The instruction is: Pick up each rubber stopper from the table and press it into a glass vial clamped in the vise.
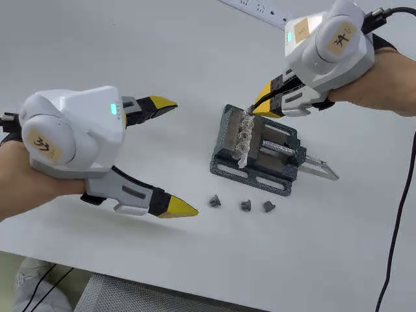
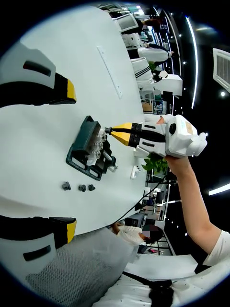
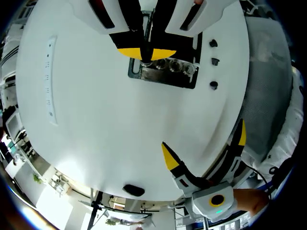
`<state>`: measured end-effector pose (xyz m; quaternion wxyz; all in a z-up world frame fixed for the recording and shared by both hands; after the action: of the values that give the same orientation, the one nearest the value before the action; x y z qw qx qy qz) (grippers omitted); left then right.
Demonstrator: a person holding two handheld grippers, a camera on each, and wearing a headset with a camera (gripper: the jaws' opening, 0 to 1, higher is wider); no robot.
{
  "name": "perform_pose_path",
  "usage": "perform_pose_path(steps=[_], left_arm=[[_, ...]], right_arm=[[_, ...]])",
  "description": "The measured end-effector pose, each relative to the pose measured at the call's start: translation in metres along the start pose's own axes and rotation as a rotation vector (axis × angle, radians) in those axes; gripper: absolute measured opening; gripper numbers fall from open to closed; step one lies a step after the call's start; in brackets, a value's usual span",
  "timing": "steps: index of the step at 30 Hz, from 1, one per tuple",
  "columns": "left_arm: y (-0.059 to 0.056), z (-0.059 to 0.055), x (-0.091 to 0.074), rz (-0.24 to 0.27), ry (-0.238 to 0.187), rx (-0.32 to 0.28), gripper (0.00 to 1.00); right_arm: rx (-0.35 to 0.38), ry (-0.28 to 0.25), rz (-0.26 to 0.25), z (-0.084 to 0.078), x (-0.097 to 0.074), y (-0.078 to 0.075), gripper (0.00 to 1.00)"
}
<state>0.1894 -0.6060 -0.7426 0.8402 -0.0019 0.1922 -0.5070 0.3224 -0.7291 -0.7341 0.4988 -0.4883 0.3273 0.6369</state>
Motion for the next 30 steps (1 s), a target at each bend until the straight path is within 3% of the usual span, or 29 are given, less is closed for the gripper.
perform_pose_path(steps=[30], left_arm=[[0.0013,0.0002,0.0016,0.000,-0.011,-0.003,0.97]], right_arm=[[-0.017,0.054,0.024,0.0054,0.0021,0.0021,0.00]])
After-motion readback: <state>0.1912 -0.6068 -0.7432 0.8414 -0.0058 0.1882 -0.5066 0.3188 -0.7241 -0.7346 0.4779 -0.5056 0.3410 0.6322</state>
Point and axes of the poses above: the centre of the closed fingertips' face, and the gripper's own axes: x roughly forward along the fingers, y roughly to its left, z roughly out of its top, the point moved 5 cm from there along -x, roughly backward along the fingers, and after that the axes turned 7 degrees about -x, right-handed, at the moved point
